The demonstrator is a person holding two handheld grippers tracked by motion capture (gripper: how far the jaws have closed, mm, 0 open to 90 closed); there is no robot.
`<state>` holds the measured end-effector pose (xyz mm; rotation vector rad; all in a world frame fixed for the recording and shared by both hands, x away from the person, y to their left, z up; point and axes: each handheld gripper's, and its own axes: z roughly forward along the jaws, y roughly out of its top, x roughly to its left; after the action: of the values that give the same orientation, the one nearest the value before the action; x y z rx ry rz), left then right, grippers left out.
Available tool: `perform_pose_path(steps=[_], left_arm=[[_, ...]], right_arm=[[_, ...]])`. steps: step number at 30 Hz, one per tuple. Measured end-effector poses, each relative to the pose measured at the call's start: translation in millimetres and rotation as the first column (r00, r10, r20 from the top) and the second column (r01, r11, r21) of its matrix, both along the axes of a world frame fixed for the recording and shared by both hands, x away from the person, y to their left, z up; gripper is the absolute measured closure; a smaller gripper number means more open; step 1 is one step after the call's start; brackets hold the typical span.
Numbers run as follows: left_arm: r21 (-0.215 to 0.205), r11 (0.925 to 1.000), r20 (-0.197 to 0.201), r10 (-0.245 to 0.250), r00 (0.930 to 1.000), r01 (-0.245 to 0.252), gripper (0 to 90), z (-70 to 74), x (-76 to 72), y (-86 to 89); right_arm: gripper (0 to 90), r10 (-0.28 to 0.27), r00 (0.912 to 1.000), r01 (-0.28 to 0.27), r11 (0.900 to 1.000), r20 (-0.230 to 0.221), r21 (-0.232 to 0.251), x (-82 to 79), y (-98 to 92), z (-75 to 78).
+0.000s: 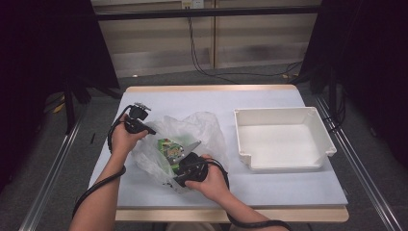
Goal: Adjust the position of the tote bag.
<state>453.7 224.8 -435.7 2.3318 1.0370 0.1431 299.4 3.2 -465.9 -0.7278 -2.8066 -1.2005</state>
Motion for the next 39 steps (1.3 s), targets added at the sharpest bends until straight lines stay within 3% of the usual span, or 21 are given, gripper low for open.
perform_pose_path(steps=[3,4,8,11,14,17,23,26,27,29,30,35,39], left_arm=[[0.026,0.9992,0.000,-0.030,0.9995,0.030,89.1,2.3,0.2,3.3],[0.007,1.0000,0.005,-0.007,1.0000,0.007,89.0,1.3,-1.0,2.0],[0.007,1.0000,0.001,-0.007,1.0000,0.007,89.1,1.2,-2.4,2.7],[0.004,1.0000,0.001,-0.003,1.0000,0.003,89.1,1.0,-3.1,2.7],[0.019,0.9993,0.000,-0.033,0.9994,0.033,89.1,2.2,-2.0,4.0],[0.019,0.9993,0.003,-0.032,0.9995,0.032,89.1,2.4,-2.1,4.2],[0.002,0.9998,0.003,-0.021,0.9998,0.021,89.1,2.4,-3.0,3.8],[0.015,0.9995,0.009,-0.029,0.9995,0.029,89.1,3.8,-2.7,3.8],[-0.006,1.0000,0.012,-0.002,0.9999,0.003,89.1,3.4,-3.8,2.0],[0.014,0.9994,0.012,-0.031,0.9994,0.031,89.2,5.0,-2.6,2.9],[-0.007,0.9999,0.015,-0.007,0.9999,0.007,89.2,4.1,-3.5,1.1],[-0.009,0.9999,0.016,-0.014,0.9998,0.014,89.2,5.8,-4.1,-0.1],[-0.006,0.9998,0.022,-0.020,0.9996,0.020,89.2,6.4,-4.6,-0.7]], right_arm=[[62.6,-0.015,0.9998,0.015,0.999,-0.013,0.038,2.2,-1.7,3.9],[62.5,-0.018,0.9998,0.018,0.999,-0.007,0.035,2.9,-2.1,5.4],[62.9,-0.043,0.9990,0.043,0.998,-0.012,0.035,5.6,-4.3,11.7],[70.1,-0.043,0.9989,0.043,0.999,-0.020,0.026,7.7,-5.5,14.8],[84.5,-0.025,0.9992,0.026,0.999,-0.032,0.045,8.8,-5.2,16.0],[88.6,0.002,0.9990,0.000,0.999,-0.045,0.054,6.4,-0.7,15.8],[89.1,0.061,0.9960,-0.060,0.998,-0.065,0.026,-3.3,13.0,2.9],[89.3,0.086,0.9936,-0.084,0.996,-0.074,0.022,-8.3,19.1,-5.5],[89.3,0.093,0.9925,-0.092,0.996,-0.080,0.016,-10.5,21.2,-7.7],[89.3,0.115,0.9897,-0.114,0.993,-0.085,0.018,-13.9,24.8,-11.5],[89.3,0.116,0.9900,-0.114,0.993,-0.081,0.020,-15.1,25.9,-12.7],[88.5,0.108,0.9912,-0.107,0.994,-0.076,0.019,-14.6,25.1,-10.6],[82.7,0.066,0.9966,-0.065,0.998,-0.050,0.021,-9.3,19.0,-4.1]])
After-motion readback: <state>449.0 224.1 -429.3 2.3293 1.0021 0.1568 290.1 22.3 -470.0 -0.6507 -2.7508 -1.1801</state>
